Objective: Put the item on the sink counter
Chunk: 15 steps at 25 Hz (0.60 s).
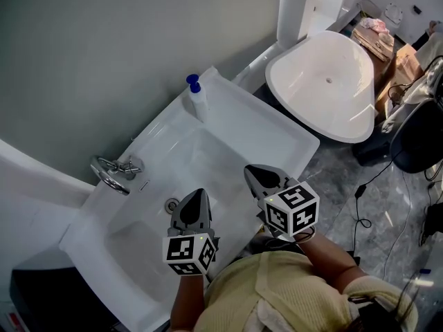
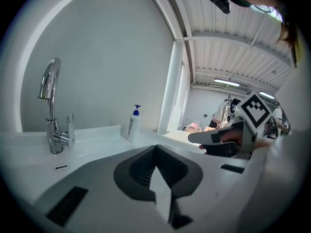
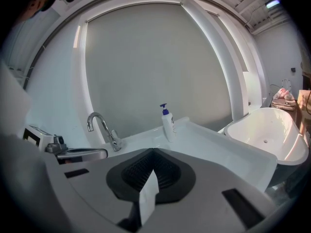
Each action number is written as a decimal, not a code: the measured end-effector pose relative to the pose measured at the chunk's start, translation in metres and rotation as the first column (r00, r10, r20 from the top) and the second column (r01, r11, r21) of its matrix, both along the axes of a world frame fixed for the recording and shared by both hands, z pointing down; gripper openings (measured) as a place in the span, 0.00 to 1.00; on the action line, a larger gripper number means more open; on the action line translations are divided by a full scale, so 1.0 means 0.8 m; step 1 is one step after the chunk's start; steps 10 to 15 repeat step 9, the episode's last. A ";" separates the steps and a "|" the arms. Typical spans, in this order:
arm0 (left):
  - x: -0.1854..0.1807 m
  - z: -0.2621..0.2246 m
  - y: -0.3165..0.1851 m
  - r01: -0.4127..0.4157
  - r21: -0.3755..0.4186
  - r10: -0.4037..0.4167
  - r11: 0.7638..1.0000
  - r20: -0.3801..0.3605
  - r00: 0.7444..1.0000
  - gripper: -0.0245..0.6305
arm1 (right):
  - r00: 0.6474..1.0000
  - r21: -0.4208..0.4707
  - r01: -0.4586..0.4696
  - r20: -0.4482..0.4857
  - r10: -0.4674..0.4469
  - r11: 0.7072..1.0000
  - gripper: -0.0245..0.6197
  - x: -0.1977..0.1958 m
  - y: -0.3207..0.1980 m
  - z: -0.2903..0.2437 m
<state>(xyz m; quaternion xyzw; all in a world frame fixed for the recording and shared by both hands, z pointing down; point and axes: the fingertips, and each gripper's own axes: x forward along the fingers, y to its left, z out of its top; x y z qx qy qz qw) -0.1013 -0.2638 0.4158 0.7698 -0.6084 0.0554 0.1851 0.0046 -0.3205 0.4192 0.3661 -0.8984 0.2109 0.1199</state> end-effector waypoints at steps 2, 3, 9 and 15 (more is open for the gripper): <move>-0.001 0.002 -0.001 0.001 -0.006 -0.001 1.000 -0.002 1.000 0.09 | 1.000 -0.003 0.003 -0.002 -0.003 1.000 0.07 -0.002 -0.002 0.002; -0.001 0.003 -0.001 0.001 -0.008 -0.001 1.000 -0.002 1.000 0.09 | 1.000 -0.004 0.005 -0.002 -0.005 1.000 0.07 -0.003 -0.002 0.003; 0.003 0.005 -0.004 -0.010 -0.012 0.010 1.000 -0.001 1.000 0.09 | 1.000 -0.006 0.011 -0.010 -0.011 1.000 0.07 -0.006 -0.005 0.005; 0.003 0.005 -0.004 -0.010 -0.012 0.010 1.000 -0.001 1.000 0.09 | 1.000 -0.006 0.011 -0.010 -0.011 1.000 0.07 -0.006 -0.005 0.005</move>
